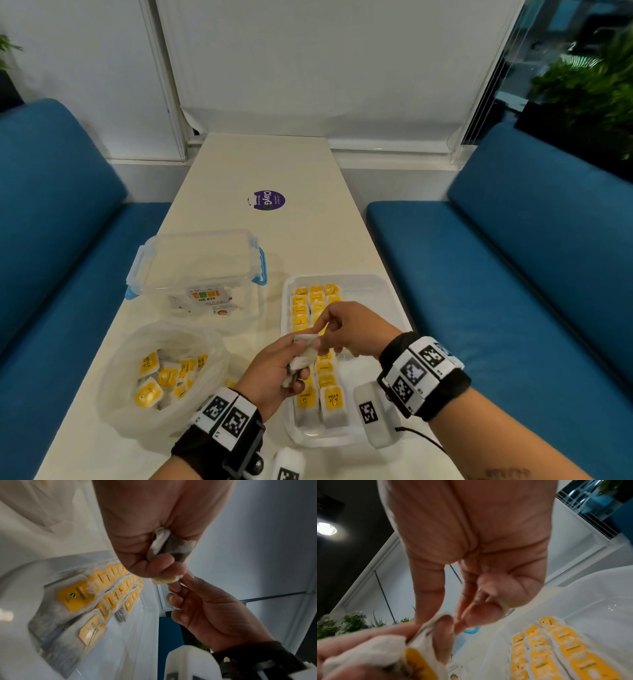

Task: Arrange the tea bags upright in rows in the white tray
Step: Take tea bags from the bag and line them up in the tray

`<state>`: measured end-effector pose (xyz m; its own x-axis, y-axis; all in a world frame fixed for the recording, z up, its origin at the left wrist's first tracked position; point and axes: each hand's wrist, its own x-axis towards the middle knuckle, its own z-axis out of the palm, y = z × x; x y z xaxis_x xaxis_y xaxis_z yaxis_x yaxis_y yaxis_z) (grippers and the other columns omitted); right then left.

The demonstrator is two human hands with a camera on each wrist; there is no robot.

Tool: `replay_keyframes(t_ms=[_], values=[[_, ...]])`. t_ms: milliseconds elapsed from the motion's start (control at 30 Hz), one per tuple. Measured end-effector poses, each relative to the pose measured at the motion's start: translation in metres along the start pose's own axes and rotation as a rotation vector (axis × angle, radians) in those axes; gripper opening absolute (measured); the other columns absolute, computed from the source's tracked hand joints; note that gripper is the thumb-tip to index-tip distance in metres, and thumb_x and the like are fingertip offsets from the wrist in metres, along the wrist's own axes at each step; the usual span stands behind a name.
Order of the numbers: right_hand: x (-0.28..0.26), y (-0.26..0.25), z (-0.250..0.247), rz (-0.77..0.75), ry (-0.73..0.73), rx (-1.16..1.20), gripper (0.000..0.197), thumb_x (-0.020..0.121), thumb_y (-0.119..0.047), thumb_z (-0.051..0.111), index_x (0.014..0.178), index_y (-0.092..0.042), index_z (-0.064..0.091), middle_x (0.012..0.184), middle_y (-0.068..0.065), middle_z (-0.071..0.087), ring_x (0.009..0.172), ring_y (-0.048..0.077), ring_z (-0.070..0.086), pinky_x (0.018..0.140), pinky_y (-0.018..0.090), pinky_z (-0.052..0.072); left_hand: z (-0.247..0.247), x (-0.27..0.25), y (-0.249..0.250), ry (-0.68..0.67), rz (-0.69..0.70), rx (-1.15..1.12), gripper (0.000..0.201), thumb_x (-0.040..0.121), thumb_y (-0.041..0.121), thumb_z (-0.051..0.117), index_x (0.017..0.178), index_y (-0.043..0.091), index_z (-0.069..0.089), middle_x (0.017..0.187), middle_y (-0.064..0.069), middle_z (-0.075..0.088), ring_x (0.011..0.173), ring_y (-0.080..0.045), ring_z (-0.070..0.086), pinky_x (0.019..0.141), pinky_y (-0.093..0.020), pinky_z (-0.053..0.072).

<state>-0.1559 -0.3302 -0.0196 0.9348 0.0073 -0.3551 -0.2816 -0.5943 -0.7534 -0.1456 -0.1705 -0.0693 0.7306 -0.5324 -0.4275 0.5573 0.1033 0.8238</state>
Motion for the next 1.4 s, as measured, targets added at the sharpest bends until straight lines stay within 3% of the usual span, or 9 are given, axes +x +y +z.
replay_keyframes(t_ms=[200, 333, 433, 533, 667, 767, 1000, 1200, 1400], values=[[-0.005, 0.000, 0.014, -0.026, 0.032, 0.070, 0.025, 0.076, -0.007, 0.075, 0.093, -0.016, 0.059, 0.073, -0.002, 0.054, 0.056, 0.006, 0.048, 0.042, 0.007, 0.037, -0.001, -0.005, -0.004, -0.030, -0.003, 0.028, 0.022, 0.096, 0.022, 0.047, 0.110, 0.022, 0.064, 0.083, 0.000, 0.055, 0.047, -0.005, 0.043, 0.043, -0.015, 0.036], [-0.003, 0.001, 0.024, -0.048, 0.066, 0.074, 0.022, 0.075, -0.009, 0.075, 0.090, -0.017, 0.061, 0.076, 0.001, 0.057, 0.064, 0.011, 0.054, 0.061, 0.020, 0.047, 0.000, -0.007, -0.005, -0.038, -0.005, 0.033, 0.022, 0.095, 0.022, 0.048, 0.111, 0.018, 0.063, 0.084, 0.000, 0.055, 0.047, -0.005, 0.043, 0.043, -0.014, 0.037], [-0.006, -0.001, 0.029, -0.056, 0.091, 0.104, 0.015, 0.078, -0.008, 0.072, 0.093, -0.007, 0.066, 0.067, 0.000, 0.058, 0.050, 0.004, 0.052, 0.048, 0.013, 0.044, 0.000, -0.008, -0.004, -0.052, -0.019, 0.022, 0.025, 0.091, 0.023, 0.053, 0.112, 0.013, 0.061, 0.083, -0.002, 0.061, 0.049, -0.006, 0.043, 0.043, -0.014, 0.037], [-0.011, -0.001, 0.028, -0.060, 0.141, 0.201, 0.012, 0.080, 0.001, 0.066, 0.086, -0.008, 0.062, 0.067, -0.001, 0.057, 0.041, 0.001, 0.053, 0.037, 0.009, 0.035, -0.003, -0.010, -0.004, -0.063, -0.039, 0.003, 0.031, 0.078, 0.024, 0.064, 0.106, 0.010, 0.062, 0.080, -0.001, 0.068, 0.051, -0.007, 0.047, 0.043, -0.015, 0.037], [-0.013, 0.005, 0.024, -0.070, 0.246, 0.333, 0.025, 0.077, 0.009, 0.059, 0.076, -0.016, 0.058, 0.082, 0.006, 0.063, 0.056, 0.020, 0.064, 0.037, 0.021, 0.037, -0.008, -0.009, -0.005, -0.002, -0.083, -0.078, 0.030, 0.080, 0.018, 0.063, 0.107, 0.006, 0.060, 0.078, -0.001, 0.069, 0.048, -0.006, 0.050, 0.041, -0.013, 0.036], [-0.014, 0.007, 0.023, -0.077, 0.288, 0.410, 0.027, 0.074, 0.012, 0.063, 0.073, -0.014, 0.057, 0.080, 0.007, 0.065, 0.063, 0.020, 0.066, 0.042, 0.024, 0.043, -0.009, -0.009, -0.005, 0.052, -0.104, -0.121, 0.021, 0.088, 0.019, 0.057, 0.103, 0.004, 0.062, 0.091, -0.010, 0.069, 0.045, -0.006, 0.049, 0.039, -0.012, 0.037], [-0.019, 0.008, 0.027, -0.149, 0.314, 0.411, 0.029, 0.074, 0.015, 0.066, 0.069, -0.014, 0.061, 0.076, 0.008, 0.063, 0.060, 0.011, 0.060, 0.054, 0.019, 0.053, -0.005, -0.011, -0.001, 0.086, -0.087, -0.118, 0.029, 0.089, 0.034, 0.055, 0.098, 0.008, 0.065, 0.086, -0.007, 0.070, 0.043, -0.005, 0.044, 0.038, -0.012, 0.034], [-0.025, 0.011, 0.037, -0.239, 0.276, 0.189, 0.047, 0.067, 0.017, 0.060, 0.064, -0.030, 0.061, 0.078, -0.011, 0.062, 0.075, -0.006, 0.060, 0.072, 0.012, 0.049, -0.006, -0.010, -0.002, 0.189, 0.016, -0.014, 0.009, 0.087, 0.022, 0.062, 0.089, 0.014, 0.061, 0.067, 0.000, 0.054, 0.046, -0.006, 0.041, 0.039, -0.014, 0.030], [-0.022, 0.011, 0.045, -0.210, 0.272, 0.289, 0.024, 0.077, -0.010, 0.072, 0.085, -0.026, 0.056, 0.076, -0.002, 0.064, 0.072, 0.012, 0.061, 0.067, 0.023, 0.051, -0.003, -0.013, -0.003, 0.216, 0.128, 0.091, 0.006, 0.086, 0.013, 0.063, 0.090, 0.010, 0.066, 0.053, 0.004, 0.049, 0.041, -0.005, 0.036, 0.041, -0.016, 0.026]])
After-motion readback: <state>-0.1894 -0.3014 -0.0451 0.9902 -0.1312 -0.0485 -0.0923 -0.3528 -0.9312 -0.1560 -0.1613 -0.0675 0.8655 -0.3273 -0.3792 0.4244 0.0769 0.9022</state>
